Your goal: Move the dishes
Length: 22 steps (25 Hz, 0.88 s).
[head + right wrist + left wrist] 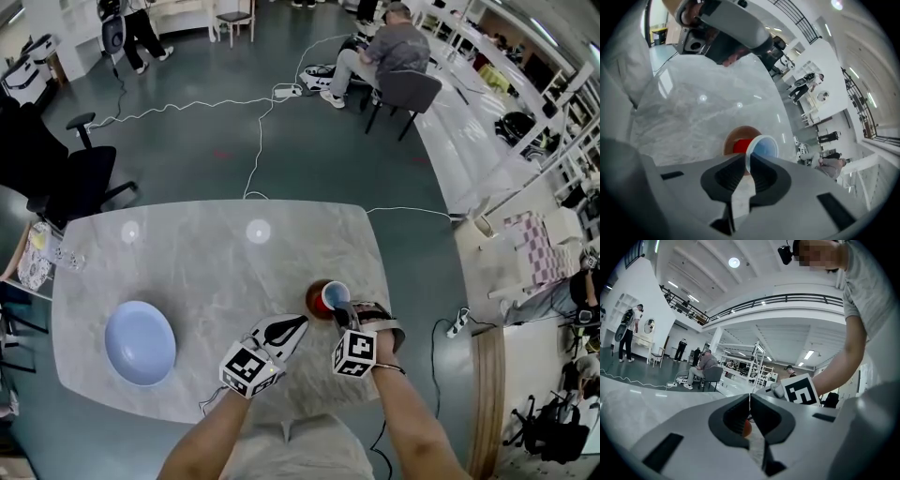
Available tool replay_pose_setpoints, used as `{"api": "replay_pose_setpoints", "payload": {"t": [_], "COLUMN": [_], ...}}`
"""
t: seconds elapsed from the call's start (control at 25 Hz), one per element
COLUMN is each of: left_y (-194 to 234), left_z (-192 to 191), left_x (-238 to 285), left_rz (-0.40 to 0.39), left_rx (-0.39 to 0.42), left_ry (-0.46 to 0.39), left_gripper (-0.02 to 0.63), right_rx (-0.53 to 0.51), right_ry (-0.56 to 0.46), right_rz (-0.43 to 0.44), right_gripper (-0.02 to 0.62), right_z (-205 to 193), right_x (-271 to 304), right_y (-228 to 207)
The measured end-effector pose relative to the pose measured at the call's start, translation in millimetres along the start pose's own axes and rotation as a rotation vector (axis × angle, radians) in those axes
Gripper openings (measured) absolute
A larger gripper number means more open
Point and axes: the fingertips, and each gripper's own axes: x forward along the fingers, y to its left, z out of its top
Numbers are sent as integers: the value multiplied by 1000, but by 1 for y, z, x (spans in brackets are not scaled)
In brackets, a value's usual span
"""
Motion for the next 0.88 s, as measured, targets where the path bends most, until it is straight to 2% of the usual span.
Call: {"api": "replay_pose_setpoints", "payload": {"t": [0.4, 0.64, 0.76, 0.88], "left_y": [-1, 0, 1, 1], "left_z": [3, 2, 1, 3], "left_x": [1, -1, -2, -2], "left_rz": [5, 6, 5, 5], "left_rx": [-5, -2, -2, -4], "left_ry": [-2, -8, -12, -8], "left_gripper": [21, 21, 21, 21], "right_rx": [-166, -149, -143, -131], "right_ry": [68, 70, 74, 59], "right_rz": [-6, 7, 8, 18], "right_gripper": [48, 48, 118, 124], "right_z": [-2, -4, -4, -2], "right_x": [8, 13, 16, 14], "right_y": [5, 16, 18, 19]}}
